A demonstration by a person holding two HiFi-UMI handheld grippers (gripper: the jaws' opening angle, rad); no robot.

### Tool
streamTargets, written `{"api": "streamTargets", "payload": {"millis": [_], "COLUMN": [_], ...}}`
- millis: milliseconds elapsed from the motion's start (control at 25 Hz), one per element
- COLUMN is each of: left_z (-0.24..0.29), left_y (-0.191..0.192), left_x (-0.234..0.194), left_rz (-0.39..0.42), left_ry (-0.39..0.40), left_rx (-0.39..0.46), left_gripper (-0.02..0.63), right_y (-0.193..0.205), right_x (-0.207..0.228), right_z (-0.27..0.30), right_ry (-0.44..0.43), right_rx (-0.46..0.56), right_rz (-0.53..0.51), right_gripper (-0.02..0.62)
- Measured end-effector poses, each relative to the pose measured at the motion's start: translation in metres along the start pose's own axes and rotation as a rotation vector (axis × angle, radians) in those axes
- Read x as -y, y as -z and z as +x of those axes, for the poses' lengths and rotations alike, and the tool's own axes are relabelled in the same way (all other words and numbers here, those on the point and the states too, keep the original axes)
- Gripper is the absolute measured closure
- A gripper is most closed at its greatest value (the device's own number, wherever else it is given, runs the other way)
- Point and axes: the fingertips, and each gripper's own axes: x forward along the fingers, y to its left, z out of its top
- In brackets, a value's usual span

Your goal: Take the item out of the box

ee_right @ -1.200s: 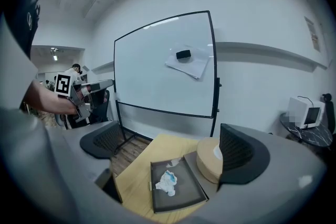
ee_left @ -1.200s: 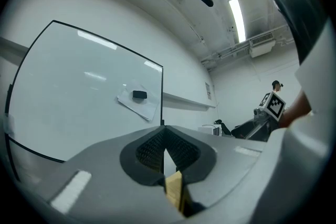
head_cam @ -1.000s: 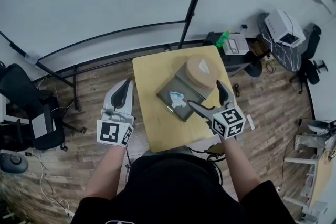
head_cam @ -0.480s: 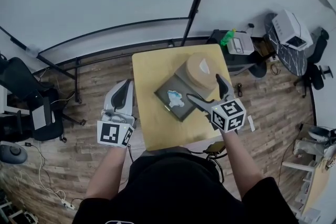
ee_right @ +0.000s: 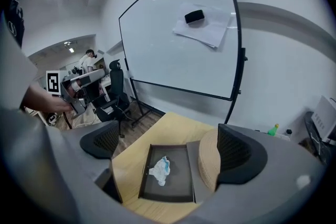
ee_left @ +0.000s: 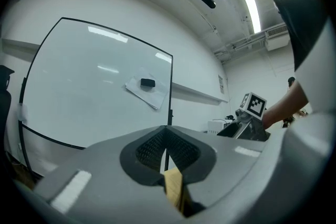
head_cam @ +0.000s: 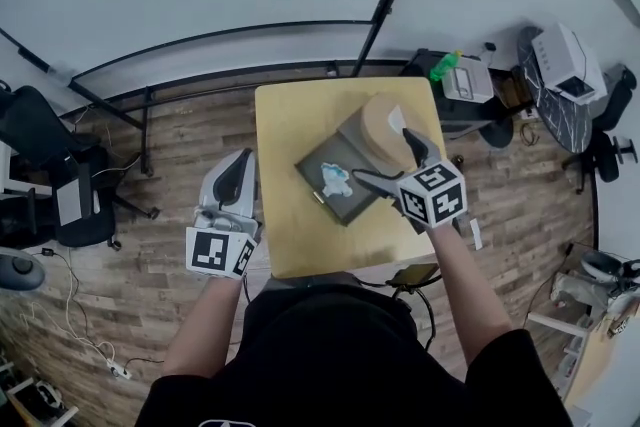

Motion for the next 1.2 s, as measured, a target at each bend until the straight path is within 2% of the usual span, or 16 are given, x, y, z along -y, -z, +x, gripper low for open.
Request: {"api": "streamTargets", "payload": {"millis": [240, 880, 1080, 1200], "left_z": [-0.005, -0.015, -0.019, -0.022], "left_y": [0.012, 0.035, 0.043, 0.047], "left_x": [-0.004, -0.013, -0.013, -0.013], "left_rz": [-0.007, -0.042, -0.052, -0.055], "left_ry": [-0.021, -0.077, -0.087, -0.095], "left_rx": [-0.017, -0.049, -0.058, -0.065], "left_gripper": [0.607, 0.607, 0.607, 0.607], "right_y": [0.006, 0.077, 0.109, 0.127], "right_x": [-0.005, -0.031, -0.021, -0.020], "right_z": [0.031, 0.098, 0.119, 0.128], "right_ry": [-0.083, -0.287, -0.295, -0.315], "right_rx": [-0.153, -0.570, -0.690, -0.747], "right_rz": [-0.082, -0.463, -0.590, -0.625], "right_gripper": [0.000, 0.011, 0.043, 0.052]}}
